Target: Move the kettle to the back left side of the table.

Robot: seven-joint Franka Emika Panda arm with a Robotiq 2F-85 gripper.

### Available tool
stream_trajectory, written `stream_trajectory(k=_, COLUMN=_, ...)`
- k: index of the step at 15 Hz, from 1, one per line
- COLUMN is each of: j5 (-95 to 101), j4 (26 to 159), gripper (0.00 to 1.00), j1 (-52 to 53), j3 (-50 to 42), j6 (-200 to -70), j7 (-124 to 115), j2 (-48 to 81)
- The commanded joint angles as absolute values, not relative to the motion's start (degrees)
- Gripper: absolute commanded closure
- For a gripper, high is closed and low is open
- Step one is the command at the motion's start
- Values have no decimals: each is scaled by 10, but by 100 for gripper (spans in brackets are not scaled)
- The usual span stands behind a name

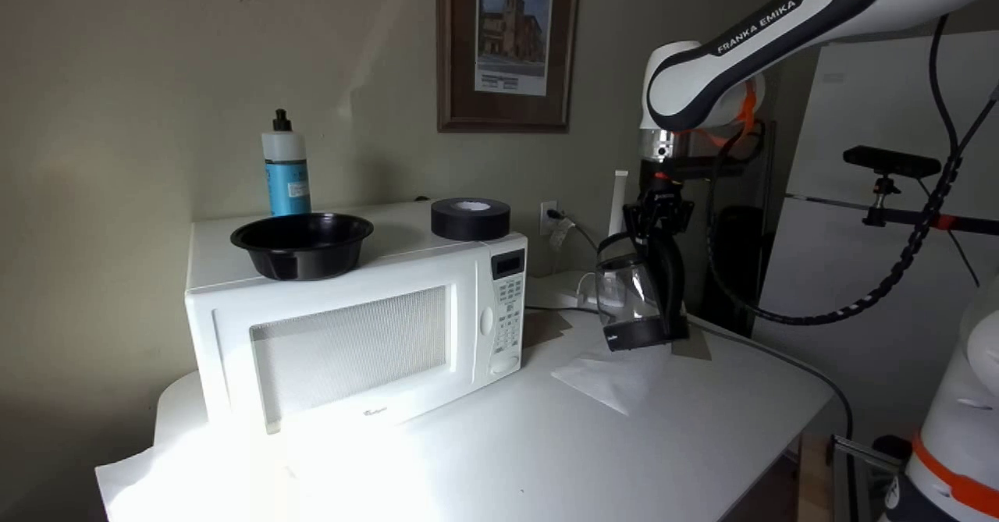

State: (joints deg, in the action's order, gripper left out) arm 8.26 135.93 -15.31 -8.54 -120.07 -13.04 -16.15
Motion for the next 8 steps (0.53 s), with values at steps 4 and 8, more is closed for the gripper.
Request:
stream_trajectory(k=4, j5=202, j4=1230, gripper=87, j1=-148, j3=-87, j6=-1211, j7=-98, j2=-70)
stream_trajectory(k=8, j5=205, j4=1228, gripper=62, j1=-141, j3=-95, j6=-1217, j7=-101, j2=-55)
